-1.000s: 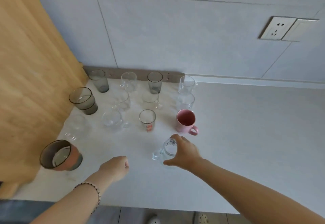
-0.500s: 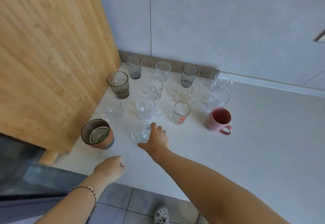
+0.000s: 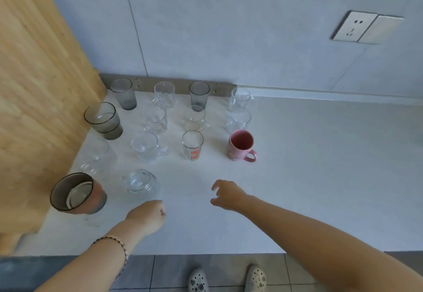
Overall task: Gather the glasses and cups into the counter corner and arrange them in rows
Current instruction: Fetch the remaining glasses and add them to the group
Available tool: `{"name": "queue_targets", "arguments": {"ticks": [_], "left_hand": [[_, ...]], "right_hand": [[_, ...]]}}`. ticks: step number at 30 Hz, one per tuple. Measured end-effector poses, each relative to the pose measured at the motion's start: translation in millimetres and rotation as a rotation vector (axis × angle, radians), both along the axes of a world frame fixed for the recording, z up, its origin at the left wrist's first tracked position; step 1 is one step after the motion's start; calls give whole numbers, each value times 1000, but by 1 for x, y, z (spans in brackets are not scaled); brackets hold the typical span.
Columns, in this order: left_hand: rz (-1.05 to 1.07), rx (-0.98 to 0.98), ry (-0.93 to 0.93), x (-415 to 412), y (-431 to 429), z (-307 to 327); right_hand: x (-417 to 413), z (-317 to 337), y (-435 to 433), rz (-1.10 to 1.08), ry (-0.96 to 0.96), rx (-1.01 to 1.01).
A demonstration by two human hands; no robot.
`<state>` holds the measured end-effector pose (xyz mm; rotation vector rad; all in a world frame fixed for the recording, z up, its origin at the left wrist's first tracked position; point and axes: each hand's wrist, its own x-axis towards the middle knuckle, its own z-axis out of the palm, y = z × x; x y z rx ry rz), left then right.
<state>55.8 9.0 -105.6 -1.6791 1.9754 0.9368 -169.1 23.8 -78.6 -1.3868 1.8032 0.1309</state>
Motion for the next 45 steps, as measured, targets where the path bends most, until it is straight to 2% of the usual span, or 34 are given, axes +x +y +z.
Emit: {"name": "queue_targets", "arguments": {"ticks": [5,15,19,26,29,35,38,45], "left_hand": [[-183,-56,37,-100,-22,25],[-538,-104,39,-340,-17,49],[-597,-93,29,-442,-11,48],[-573,-87,33,-595,-8,42],[-561,-90,19,-640,-12,35],[-567,-68,-35,-702,-22,23],[-581,-53,-43,-723,-28,18],[-589,-25,-42,-749,-49,8]], "right_hand": [[-122,16,39,-140,133,37],[-364,35,129,-549,204,-34],[-462,25,152,-620,213,-25],[-622,17,153,-656,272,-10],[-681,12,137,-713,308,-29],[-770,10,87,-897,397,-201],[-802,6,63,-988,378,-263],[-847,-15,35,-1136,257,-220]]}}
